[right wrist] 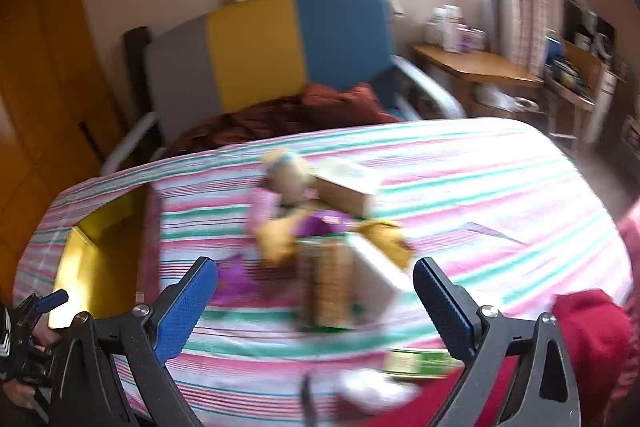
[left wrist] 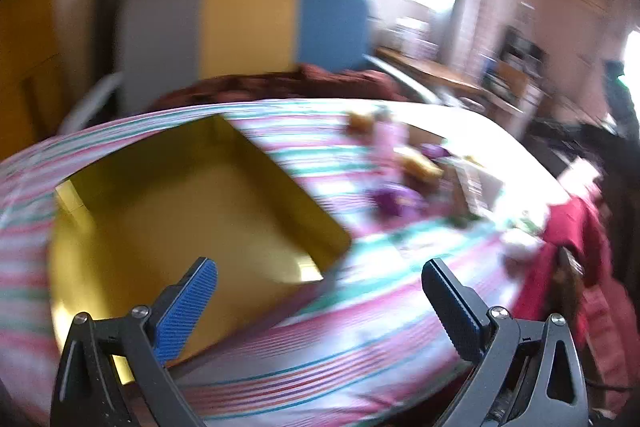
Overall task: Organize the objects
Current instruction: 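Grasp the white plastic-wrapped bundle with the left tool while the right tool moves toward the green box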
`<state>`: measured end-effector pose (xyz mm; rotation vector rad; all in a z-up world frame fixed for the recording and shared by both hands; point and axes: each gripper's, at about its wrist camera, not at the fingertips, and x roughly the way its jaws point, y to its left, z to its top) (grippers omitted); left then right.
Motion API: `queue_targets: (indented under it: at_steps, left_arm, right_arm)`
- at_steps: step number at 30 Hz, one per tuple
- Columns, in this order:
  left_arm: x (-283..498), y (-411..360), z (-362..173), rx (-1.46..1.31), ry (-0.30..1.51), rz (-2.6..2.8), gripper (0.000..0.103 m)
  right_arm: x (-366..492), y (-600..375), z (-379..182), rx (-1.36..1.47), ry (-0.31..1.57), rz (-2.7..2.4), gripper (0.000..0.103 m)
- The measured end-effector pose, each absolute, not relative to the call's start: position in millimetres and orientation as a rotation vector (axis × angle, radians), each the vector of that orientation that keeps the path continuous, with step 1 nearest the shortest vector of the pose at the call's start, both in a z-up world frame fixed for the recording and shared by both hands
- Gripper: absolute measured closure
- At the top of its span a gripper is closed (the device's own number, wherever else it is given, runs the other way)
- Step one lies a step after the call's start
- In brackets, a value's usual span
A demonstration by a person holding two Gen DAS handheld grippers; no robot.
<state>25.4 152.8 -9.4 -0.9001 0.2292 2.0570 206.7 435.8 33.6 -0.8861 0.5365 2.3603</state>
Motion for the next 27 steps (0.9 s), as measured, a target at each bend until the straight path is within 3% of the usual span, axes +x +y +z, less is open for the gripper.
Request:
queue_targets:
  at_steps: [17, 27]
  left_arm:
    - [53.3, 336.7, -38.7, -0.914, 0.384, 1.630, 0.003]
    - [92.9, 418.7, -69.2, -0.986, 0.431, 1.279, 0.027]
  right_arm:
    - [279.6, 488.3, 16.8, -0.910, 0.679, 2.200, 0.003]
    - [287.4, 504.5, 2.7, -0.949, 0.714, 2.167, 0.003]
